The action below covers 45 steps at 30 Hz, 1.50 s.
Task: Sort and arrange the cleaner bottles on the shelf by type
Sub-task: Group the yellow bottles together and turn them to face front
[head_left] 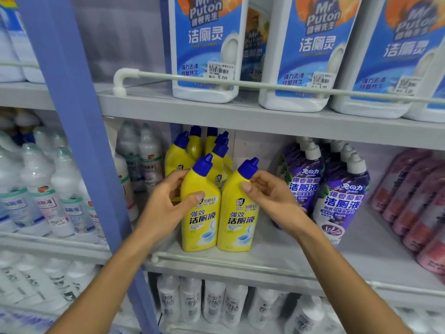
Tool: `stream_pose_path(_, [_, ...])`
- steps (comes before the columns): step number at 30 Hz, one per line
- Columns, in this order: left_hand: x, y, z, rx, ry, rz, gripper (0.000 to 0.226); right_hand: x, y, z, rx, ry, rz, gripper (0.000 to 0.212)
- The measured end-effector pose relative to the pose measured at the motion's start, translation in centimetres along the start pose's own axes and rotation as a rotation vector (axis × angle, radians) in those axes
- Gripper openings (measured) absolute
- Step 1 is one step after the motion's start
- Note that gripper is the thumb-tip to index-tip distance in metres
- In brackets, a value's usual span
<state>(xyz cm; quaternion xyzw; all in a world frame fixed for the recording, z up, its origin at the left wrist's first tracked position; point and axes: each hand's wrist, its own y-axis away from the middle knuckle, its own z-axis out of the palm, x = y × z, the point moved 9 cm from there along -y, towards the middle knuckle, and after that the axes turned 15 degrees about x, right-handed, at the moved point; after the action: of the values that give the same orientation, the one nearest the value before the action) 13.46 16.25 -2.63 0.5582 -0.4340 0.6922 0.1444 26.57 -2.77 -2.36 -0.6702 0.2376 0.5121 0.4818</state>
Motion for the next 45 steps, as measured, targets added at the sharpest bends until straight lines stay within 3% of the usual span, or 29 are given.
stream_pose_path(2, [0.3, -0.1, 0.0, 0.011, 0.011, -0.005, 0.031, 0.1, -0.9, -0.1, -0.024, -0.077, 0.052, 0.042])
stream_pose_path(4, [0.5, -0.5, -0.3, 0.077, 0.045, -0.037, 0.02, 1.4, -2.4, -0.3, 0.011, -0.217, 0.182, 0.073])
stream_pose_path(6, [0.1, -1.5, -1.3, 0.224, 0.097, -0.098, 0.03, 2.3, -4.1, 0.2, 0.05, -0.242, 0.251, 0.087])
stream_pose_path(9, [-0.4, -3.8, -3.7, 0.526, 0.12, -0.065, 0.023, 2.6, -6.6, 1.6, 0.078, -0.183, 0.206, 0.057])
stream_pose_path(11, [-0.3, -5.7, -4.5, 0.614, 0.02, -0.006, 0.018, 2.0, -8.0, 2.6, 0.071, -0.164, 0.113, 0.031])
stream_pose_path(13, [-1.3, -7.9, -4.0, 0.561, -0.066, -0.047, 0.026, 1.4, -8.7, 3.9, 0.003, -0.076, 0.057, 0.008])
stream_pose_path(17, [-3.1, -9.7, -2.9, 0.392, -0.185, -0.043, 0.043, 1.1, -9.1, 5.2, -0.087, 0.035, -0.014, 0.017])
stream_pose_path(21, [-3.1, -9.6, -2.5, 0.354, -0.15, -0.026, 0.028, 0.3, -9.0, 4.4, -0.088, 0.027, -0.048, 0.02])
stream_pose_path(23, [-3.2, -9.5, -2.0, 0.308, -0.133, -0.055, 0.029, 0.2, -9.1, 3.7, -0.092, 0.053, -0.059, 0.012])
stream_pose_path(27, [-2.8, -8.9, -1.0, 0.211, -0.099, -0.063, 0.027, 0.2, -8.7, 1.9, -0.078, 0.122, -0.108, 0.024])
stream_pose_path(29, [-2.7, -8.6, -0.7, 0.173, -0.084, -0.073, 0.027, -0.1, -8.4, 1.3, -0.081, 0.147, -0.135, 0.014])
stream_pose_path(34, [-2.4, -7.9, -0.1, 0.097, -0.071, -0.109, 0.027, -0.3, -7.9, 0.5, -0.107, 0.205, -0.138, 0.027])
stream_pose_path(45, [-1.9, -6.8, 0.6, 0.04, 0.009, -0.194, 0.021, -1.3, -6.9, 0.0, -0.197, 0.142, -0.124, 0.024])
